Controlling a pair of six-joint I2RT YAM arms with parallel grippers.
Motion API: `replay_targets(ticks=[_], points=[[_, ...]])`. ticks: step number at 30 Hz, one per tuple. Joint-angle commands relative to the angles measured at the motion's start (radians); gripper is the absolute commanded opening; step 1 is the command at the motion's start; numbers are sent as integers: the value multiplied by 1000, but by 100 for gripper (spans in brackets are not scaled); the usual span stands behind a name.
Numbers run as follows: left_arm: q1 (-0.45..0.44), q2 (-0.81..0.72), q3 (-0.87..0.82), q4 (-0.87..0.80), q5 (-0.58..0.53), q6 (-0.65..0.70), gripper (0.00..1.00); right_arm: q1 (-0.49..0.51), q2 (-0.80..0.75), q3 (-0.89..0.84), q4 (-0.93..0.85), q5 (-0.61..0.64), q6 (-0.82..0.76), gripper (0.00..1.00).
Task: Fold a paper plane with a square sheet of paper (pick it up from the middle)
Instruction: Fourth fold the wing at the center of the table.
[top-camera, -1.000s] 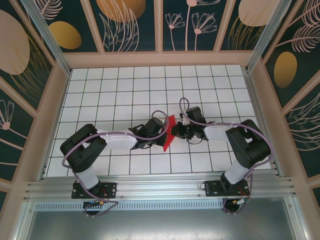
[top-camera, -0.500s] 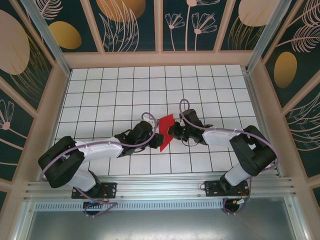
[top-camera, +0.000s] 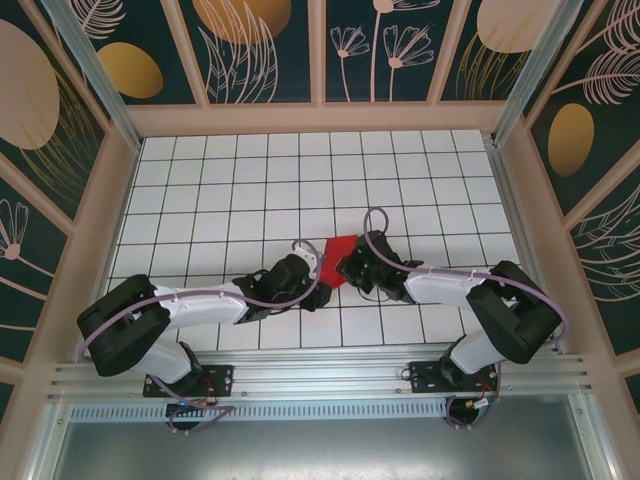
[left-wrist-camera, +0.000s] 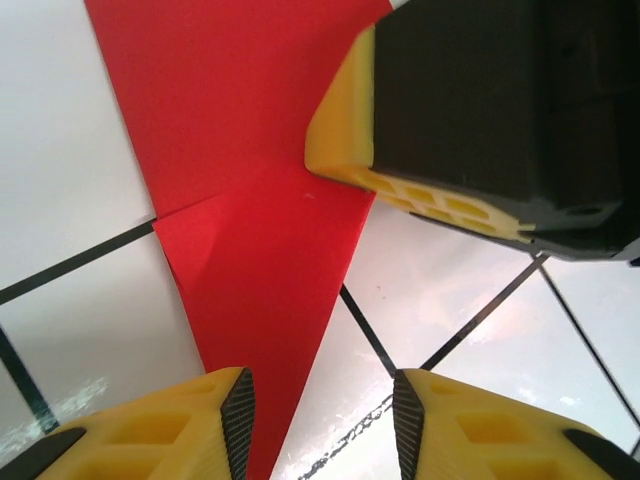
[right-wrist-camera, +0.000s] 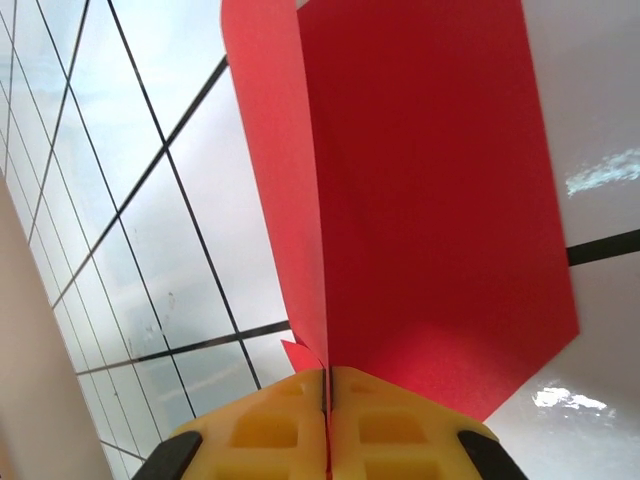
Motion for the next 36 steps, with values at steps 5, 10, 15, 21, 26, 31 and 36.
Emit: replay_targets(ticks=[5, 10, 15, 21, 26, 31, 36], points=[[-28, 83, 68, -11, -111, 89, 42, 6, -29, -5, 19, 28, 35, 9], [-32, 104, 90, -2, -128, 101, 38, 6, -25, -3, 24, 21, 35, 9], [-36, 136, 110, -9, -132, 109, 34, 6, -22, 0, 23, 18, 35, 9], [-41, 161, 119, -16, -133, 110, 34, 6, -22, 5, 24, 15, 33, 10], [-40, 185, 133, -25, -132, 112, 34, 5, -22, 11, 19, 13, 29, 10], [-42, 194, 139, -27, -125, 114, 30, 5, -22, 14, 19, 14, 29, 10], [-42, 186, 132, -36, -139, 116, 38, 5, -24, 14, 14, 16, 27, 10]])
